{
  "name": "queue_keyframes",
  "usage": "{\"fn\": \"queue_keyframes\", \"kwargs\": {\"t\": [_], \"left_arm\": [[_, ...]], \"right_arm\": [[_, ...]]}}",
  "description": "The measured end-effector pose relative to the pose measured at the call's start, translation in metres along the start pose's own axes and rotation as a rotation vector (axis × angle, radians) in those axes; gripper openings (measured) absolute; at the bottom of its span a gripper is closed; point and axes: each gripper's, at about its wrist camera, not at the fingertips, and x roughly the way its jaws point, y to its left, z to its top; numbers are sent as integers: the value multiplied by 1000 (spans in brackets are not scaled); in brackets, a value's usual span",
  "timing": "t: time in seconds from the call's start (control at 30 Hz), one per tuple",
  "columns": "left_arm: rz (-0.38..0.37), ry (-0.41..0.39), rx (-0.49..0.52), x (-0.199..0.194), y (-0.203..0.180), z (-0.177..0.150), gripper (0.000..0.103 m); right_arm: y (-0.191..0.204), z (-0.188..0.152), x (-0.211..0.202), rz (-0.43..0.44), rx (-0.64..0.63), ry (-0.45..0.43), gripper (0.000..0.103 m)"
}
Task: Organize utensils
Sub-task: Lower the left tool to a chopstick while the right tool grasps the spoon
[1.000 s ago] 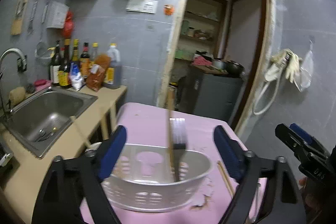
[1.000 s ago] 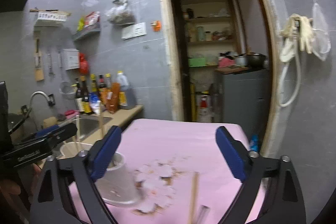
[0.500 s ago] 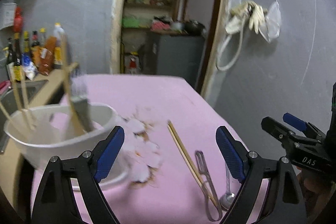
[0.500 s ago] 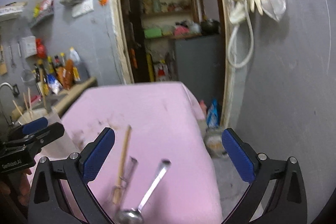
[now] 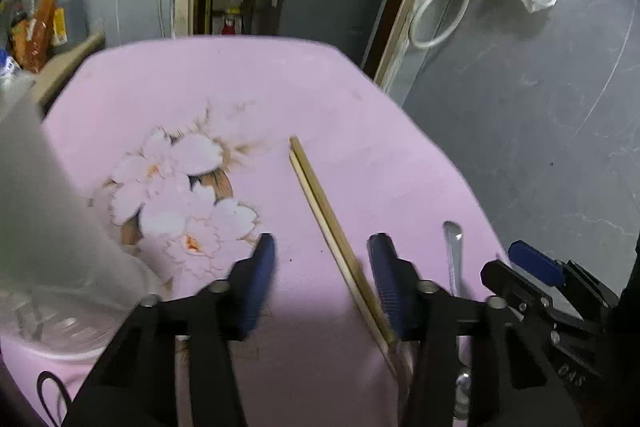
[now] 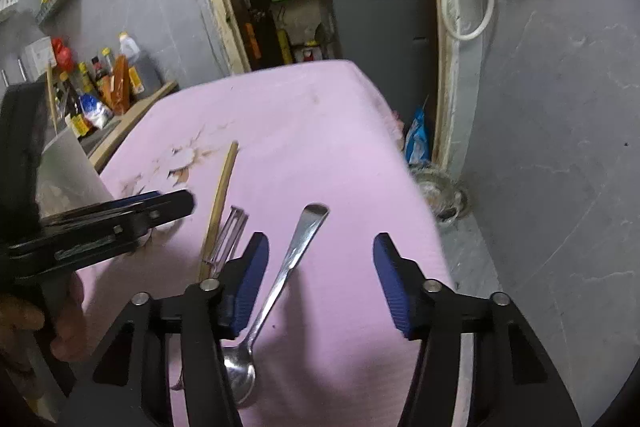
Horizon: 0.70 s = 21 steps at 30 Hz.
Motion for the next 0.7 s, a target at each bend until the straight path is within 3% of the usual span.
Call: {"fn": "queue_keyframes", "kwargs": {"t": [0.17,0.33,0.5,0.7], "left_arm": [[-8,72,-17,21,8,-1,27],[-30,75,-21,27,11,5,25],[-46,84,-26,28,10,6,15],[-42,108,-51,29,12,-1,14]], "right_arm": [[4,-2,13,4,7,38,41],[6,-4,14,-8,6,39,38],[7,-3,14,-10,15,40,37],[9,-3,15,-9,18,43,37]]}}
